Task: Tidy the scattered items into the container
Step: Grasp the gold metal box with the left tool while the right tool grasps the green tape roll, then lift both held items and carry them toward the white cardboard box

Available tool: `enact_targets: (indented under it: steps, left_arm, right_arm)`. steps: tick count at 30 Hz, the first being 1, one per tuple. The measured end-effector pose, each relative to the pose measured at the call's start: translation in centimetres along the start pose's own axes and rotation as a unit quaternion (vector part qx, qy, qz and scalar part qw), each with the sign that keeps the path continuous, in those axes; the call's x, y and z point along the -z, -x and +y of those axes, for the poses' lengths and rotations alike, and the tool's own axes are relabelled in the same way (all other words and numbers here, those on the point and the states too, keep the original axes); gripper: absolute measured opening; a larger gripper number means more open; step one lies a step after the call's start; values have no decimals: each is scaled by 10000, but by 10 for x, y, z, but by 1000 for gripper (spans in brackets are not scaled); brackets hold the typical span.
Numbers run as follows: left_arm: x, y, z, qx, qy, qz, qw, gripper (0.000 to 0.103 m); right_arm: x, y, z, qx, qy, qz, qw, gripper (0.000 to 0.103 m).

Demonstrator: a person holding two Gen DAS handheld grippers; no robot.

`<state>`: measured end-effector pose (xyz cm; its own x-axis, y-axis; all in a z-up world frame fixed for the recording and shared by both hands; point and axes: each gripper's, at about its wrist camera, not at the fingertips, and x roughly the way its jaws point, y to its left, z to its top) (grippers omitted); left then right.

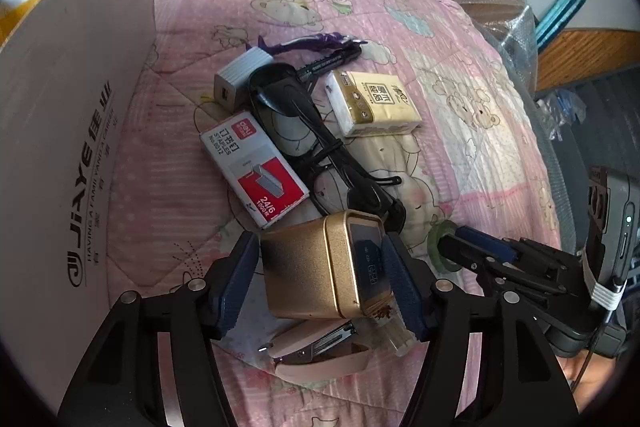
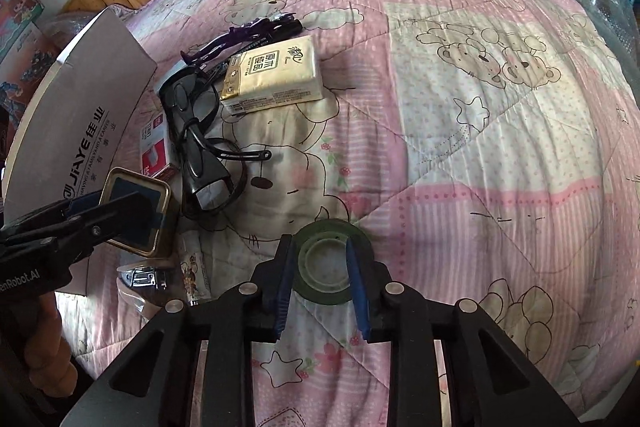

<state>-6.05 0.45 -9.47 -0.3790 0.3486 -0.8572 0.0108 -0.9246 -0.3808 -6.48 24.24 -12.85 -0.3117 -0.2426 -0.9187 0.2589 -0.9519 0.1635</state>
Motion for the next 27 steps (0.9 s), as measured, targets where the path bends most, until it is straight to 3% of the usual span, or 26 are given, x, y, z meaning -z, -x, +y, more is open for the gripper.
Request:
enact_targets:
  steps: [4, 6, 10, 12, 15, 18, 20, 22, 27]
  left_arm:
    - [2, -6, 11, 362, 308, 163, 9987, 67]
    - [3, -4, 5, 304, 140, 118, 9994, 64]
    - [8, -4, -9, 176, -137, 48, 9997, 66]
    - [10, -7, -11, 8, -163, 41, 9999, 66]
    - [10, -12, -7, 7, -47, 51, 10000, 66]
    - [11, -20, -7, 53, -52, 135, 9999, 66]
    - [11, -21, -9, 64, -69, 100, 9999, 61]
    - [10, -19, -14, 5, -159, 45, 9999, 55]
    - [10, -4, -15, -50, -81, -157, 9998, 53]
  right_arm:
    - [0, 3, 1, 46, 45, 18, 10000, 27]
    - [0, 6, -4, -8, -75, -8, 10000, 20]
    - [1, 15, -12, 22, -255, -72, 9996, 19]
    - [1, 17, -14, -9, -341, -88, 9994, 21]
    - [1, 14, -11, 70, -297, -51, 9995, 36]
    - [2, 2, -6, 31, -195, 127, 9997, 37]
    - [1, 2, -3, 137, -92, 72, 9998, 32]
    - [2, 3, -4, 208, -64, 46, 9998, 14]
    - [3, 17, -6, 119, -116, -176, 9997, 14]
